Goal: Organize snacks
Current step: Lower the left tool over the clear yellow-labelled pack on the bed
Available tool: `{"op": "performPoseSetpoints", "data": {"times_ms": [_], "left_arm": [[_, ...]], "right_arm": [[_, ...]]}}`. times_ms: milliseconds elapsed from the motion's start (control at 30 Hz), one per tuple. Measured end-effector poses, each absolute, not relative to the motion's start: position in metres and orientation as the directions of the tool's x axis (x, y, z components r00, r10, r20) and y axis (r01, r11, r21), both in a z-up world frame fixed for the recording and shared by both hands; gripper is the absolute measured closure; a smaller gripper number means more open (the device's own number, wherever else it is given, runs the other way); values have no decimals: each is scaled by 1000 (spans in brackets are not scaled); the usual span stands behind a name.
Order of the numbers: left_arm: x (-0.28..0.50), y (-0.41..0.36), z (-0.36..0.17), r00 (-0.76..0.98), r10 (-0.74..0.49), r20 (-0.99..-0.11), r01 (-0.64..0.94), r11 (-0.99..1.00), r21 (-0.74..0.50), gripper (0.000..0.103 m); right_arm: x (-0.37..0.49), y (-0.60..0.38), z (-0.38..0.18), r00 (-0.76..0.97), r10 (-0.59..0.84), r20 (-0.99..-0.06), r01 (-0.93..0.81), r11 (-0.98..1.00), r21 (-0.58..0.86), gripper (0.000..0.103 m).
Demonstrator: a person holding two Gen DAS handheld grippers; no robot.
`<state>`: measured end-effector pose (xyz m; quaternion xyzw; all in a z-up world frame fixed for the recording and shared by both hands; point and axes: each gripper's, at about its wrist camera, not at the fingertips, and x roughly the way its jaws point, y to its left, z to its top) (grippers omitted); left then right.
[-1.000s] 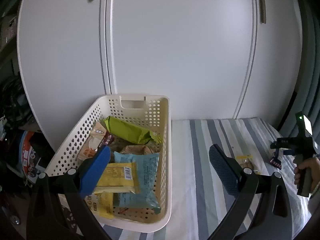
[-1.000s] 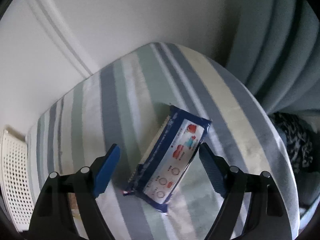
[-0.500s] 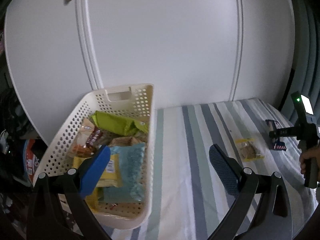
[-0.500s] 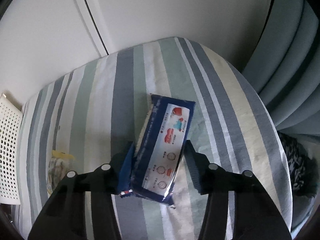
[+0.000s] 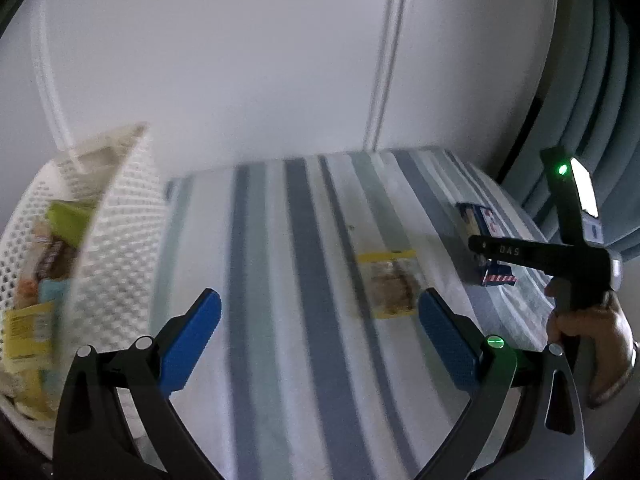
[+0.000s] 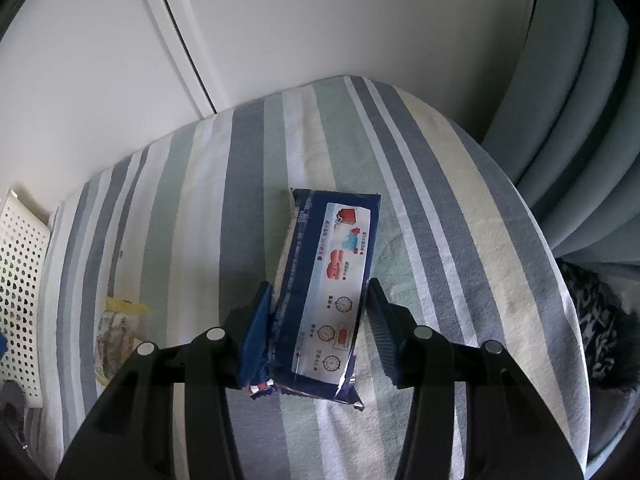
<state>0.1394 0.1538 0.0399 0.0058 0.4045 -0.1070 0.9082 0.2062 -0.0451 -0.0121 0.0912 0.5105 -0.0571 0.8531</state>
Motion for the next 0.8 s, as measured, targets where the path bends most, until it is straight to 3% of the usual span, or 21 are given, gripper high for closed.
{"op": "performPoseSetpoints", "data": {"times_ms": [433, 567, 800], "left_arm": [[189, 87, -8, 485, -149, -861, 255, 967, -24, 3], [200, 78, -18, 443, -158, -882, 262, 964, -40, 30], [202, 68, -23, 462, -140, -876, 269, 963, -13, 56]], "right_arm": [[206, -45, -11, 476, -4, -879, 186, 978, 97, 54], [207, -44, -11, 476, -8, -879, 183, 979, 90, 54], [206, -45, -12, 478, -10, -878, 183, 979, 88, 54]]}}
